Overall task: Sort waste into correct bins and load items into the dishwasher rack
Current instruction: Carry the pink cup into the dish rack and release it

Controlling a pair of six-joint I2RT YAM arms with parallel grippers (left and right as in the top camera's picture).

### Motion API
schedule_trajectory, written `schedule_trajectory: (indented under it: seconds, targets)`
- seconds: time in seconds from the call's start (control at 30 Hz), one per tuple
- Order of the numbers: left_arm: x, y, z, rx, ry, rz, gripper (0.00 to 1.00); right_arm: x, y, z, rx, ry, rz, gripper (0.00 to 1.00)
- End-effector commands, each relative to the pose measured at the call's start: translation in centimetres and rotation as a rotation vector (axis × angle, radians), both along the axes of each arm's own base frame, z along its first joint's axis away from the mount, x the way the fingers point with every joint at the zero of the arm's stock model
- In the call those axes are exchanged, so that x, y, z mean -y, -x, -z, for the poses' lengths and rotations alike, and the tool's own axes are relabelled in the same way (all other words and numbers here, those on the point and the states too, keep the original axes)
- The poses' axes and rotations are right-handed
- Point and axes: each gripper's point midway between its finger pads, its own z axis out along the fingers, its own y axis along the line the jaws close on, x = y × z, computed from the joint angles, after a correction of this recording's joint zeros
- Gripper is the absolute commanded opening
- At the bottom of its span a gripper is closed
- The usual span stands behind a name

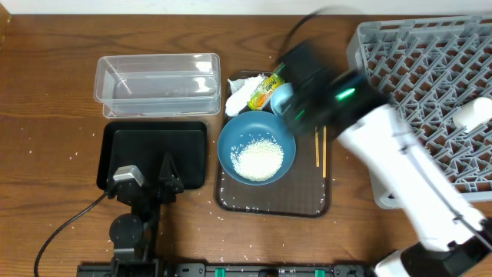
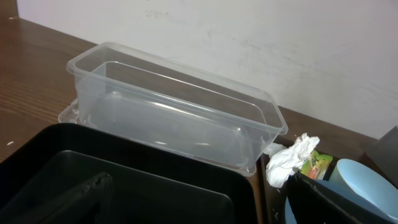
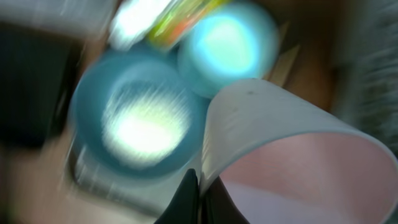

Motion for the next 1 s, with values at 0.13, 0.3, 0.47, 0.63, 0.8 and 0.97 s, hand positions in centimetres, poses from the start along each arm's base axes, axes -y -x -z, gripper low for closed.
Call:
schedule_trajectory:
  seconds: [0.13,0.3,0.47,0.63,0.8,0.97]
  targets:
    - [0.0,0.1,1.7,-0.052,-0.010,-0.002,0.91,12.1,-9.2,-5.4,0.277,-0.147,0.026,0.01]
    - [0.0,0.1,1.7,-0.052,-0.010,-0.002,0.91,20.2,-14.0,-5.7,0.418,-0.304,0.096,0.01]
    - [0.0,0.1,1.7,-0.052,-0.010,-0.002,0.91,26.3,-17.4,-4.0,0.507,-0.504,0.076,0.01]
    - [0.0,0.1,1.7,-0.052,-0.010,-0.002,0.91,31.7,-20.2,-0.9,0.551,-0.773,0.118,0.01]
    - [0.0,0.1,1.7,-0.052,-0.010,-0.002,0.91,35.4,-21.9,2.7,0.549,-0.982,0.152,0.01]
    - [0.0,0.1,1.7,-0.052,-0.010,-0.002,0.91,37.3,-22.2,5.9,0.519,-1.104,0.163,0.01]
